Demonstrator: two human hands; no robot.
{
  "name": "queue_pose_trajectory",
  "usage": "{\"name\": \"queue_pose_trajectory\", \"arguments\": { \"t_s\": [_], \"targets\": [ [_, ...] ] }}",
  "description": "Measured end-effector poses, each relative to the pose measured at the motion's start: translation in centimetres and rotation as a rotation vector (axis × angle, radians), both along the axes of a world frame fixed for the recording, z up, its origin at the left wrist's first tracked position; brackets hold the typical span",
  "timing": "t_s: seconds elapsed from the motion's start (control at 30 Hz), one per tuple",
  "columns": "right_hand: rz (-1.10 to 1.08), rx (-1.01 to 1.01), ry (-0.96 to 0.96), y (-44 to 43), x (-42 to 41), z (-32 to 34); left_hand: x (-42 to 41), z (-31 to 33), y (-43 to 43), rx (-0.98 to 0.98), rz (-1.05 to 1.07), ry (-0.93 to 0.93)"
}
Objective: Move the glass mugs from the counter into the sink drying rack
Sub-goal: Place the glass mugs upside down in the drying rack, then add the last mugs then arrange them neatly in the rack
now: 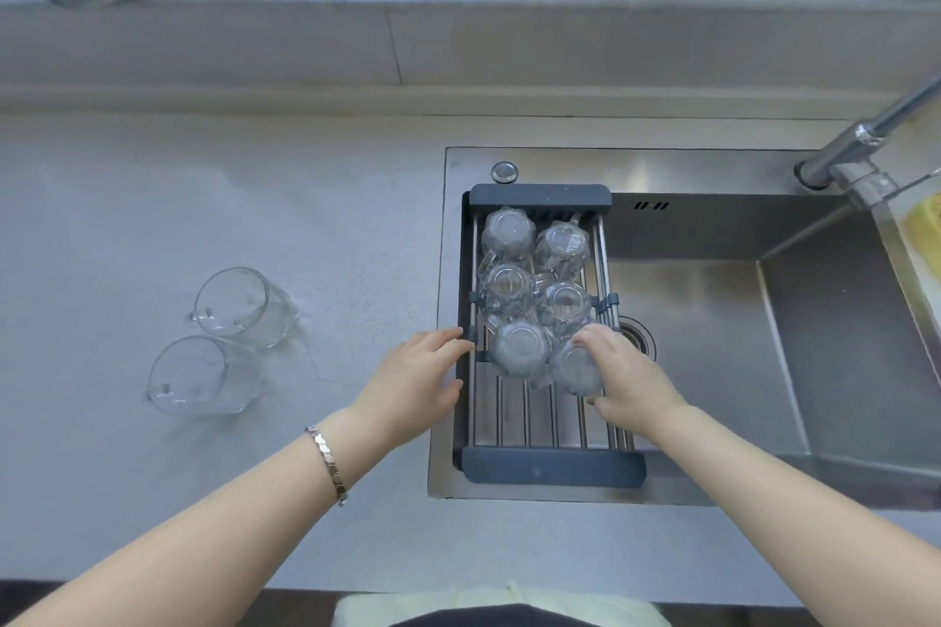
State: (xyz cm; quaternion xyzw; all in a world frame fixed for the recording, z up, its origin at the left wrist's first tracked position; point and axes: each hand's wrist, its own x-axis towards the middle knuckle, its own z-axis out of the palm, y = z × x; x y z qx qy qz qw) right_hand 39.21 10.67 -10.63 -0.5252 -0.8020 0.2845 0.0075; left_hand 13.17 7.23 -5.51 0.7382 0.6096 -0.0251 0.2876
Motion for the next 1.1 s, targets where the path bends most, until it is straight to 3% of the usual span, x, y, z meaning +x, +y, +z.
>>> {"name": "queue_pose_trajectory", "arguments": {
  "t_s": [0.27,0.37,0.5,0.7,0.8,0.97,1.1],
  "targets": [
    [-0.119,0.047,-0.346,-0.9,-1.7,1.2,-1.1,0.8,-0.3,-0.043,-0.007,0.051],
    [-0.003,-0.031,-0.381,0.0,-4.7,4.0,-2.2,1.8,-0.4,-0.053,0.036,0.042],
    [0.181,-0.135,-0.196,1.2,-11.4,7.8,-5.9,3.6,-0.4,0.035,0.137,0.066],
    [0.195,-0.241,0.065,2.0,-24.0,7.8,-14.8,6.1,-1.4,0.179,0.431,0.170],
    [0.104,-0.279,0.180,2.4,-29.7,6.4,-18.3,6.1,-2.8,0.105,0.531,0.235],
    [-0.043,-0.348,0.397,2.3,-34.4,3.9,-20.3,4.5,-4.6,-0.119,0.478,0.239],
    [-0.163,-0.371,0.524,1.8,-34.5,3.1,-20.3,3.2,-5.1,-0.111,0.474,0.243]
  ]
}}
